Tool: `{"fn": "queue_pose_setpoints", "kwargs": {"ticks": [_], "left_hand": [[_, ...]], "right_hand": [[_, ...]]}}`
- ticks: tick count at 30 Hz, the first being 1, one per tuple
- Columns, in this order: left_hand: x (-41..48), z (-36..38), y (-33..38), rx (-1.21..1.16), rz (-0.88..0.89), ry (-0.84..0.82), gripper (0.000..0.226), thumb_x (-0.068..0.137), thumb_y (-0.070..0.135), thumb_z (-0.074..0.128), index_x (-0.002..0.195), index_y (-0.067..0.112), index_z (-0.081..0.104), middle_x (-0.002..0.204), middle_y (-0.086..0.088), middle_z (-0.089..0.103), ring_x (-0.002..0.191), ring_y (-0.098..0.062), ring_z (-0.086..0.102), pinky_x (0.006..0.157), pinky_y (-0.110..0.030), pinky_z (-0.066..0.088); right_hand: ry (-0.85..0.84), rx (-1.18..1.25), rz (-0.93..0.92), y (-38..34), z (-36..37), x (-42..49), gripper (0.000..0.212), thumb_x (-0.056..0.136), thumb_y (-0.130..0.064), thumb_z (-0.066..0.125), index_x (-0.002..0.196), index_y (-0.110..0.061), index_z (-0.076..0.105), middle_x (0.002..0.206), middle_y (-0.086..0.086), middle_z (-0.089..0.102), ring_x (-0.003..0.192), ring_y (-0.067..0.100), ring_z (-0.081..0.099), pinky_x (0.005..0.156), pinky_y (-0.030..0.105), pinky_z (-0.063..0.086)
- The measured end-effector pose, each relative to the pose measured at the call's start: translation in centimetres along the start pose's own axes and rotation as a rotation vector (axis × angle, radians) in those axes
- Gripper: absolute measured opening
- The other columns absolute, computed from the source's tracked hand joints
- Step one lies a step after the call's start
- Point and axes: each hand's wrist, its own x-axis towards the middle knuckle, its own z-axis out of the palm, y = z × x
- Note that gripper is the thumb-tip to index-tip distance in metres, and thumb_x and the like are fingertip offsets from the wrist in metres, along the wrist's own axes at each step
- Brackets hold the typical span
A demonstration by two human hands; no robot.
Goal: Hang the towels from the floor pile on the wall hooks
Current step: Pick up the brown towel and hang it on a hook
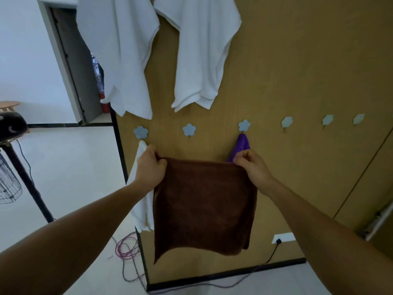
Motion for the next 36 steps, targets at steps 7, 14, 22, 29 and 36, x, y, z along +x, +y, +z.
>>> {"fn": "queue_pose_setpoints", "kwargs": {"ticks": [7,14,22,29,36], "left_hand": [[3.9,0.4,-2.6,-0.117,0.030,-0.171,0.026,0.087,0.001,0.044,0.091,0.021,0.058,0.086,0.009,0.054,0.076,-0.003,0.053,0.061,-0.011,0.036],[5.2,1.6,-2.6,0.019,0.178,-0.439,0.034,0.066,0.072,0.064,0.084,0.044,0.062,0.077,0.026,0.063,0.077,0.011,0.057,0.067,-0.010,0.041],[10.0,4.0,-2.0,0.222,0.272,-0.210,0.031,0.092,0.051,0.050,0.080,0.027,0.065,0.063,0.009,0.061,0.063,-0.011,0.056,0.062,-0.027,0.042],[12.3,7.5,-2.5,0.404,0.335,0.080,0.038,0.097,0.046,0.043,0.102,0.018,0.067,0.081,-0.004,0.068,0.070,-0.020,0.058,0.059,-0.027,0.035],[11.6,10.5,-4.2,0.517,0.209,0.056,0.038,0.095,0.050,0.045,0.087,0.017,0.063,0.067,-0.002,0.064,0.054,-0.015,0.046,0.050,-0.025,0.031]], "right_hand": [[-0.195,-0.119,-0.057,-0.3,3.1,1.6,0.010,0.075,-0.032,0.081,0.083,-0.029,0.075,0.077,-0.009,0.074,0.074,0.004,0.068,0.068,0.019,0.052],[0.010,-0.386,-0.167,-0.6,7.2,4.7,0.022,0.093,-0.023,0.061,0.076,-0.022,0.048,0.073,-0.008,0.053,0.067,0.004,0.050,0.059,0.014,0.035],[-0.159,-0.159,-0.149,-0.8,8.5,9.3,0.030,0.078,-0.036,0.078,0.101,-0.025,0.063,0.094,-0.015,0.066,0.084,-0.007,0.061,0.073,0.010,0.048],[0.167,-0.203,-0.208,0.0,11.9,15.0,0.018,0.079,-0.040,0.074,0.077,-0.036,0.057,0.078,-0.020,0.062,0.078,0.007,0.061,0.075,0.024,0.048],[0.230,-0.322,-0.205,3.1,12.9,16.0,0.017,0.082,-0.047,0.068,0.087,-0.032,0.060,0.080,-0.014,0.064,0.076,0.012,0.062,0.067,0.027,0.051]]}}
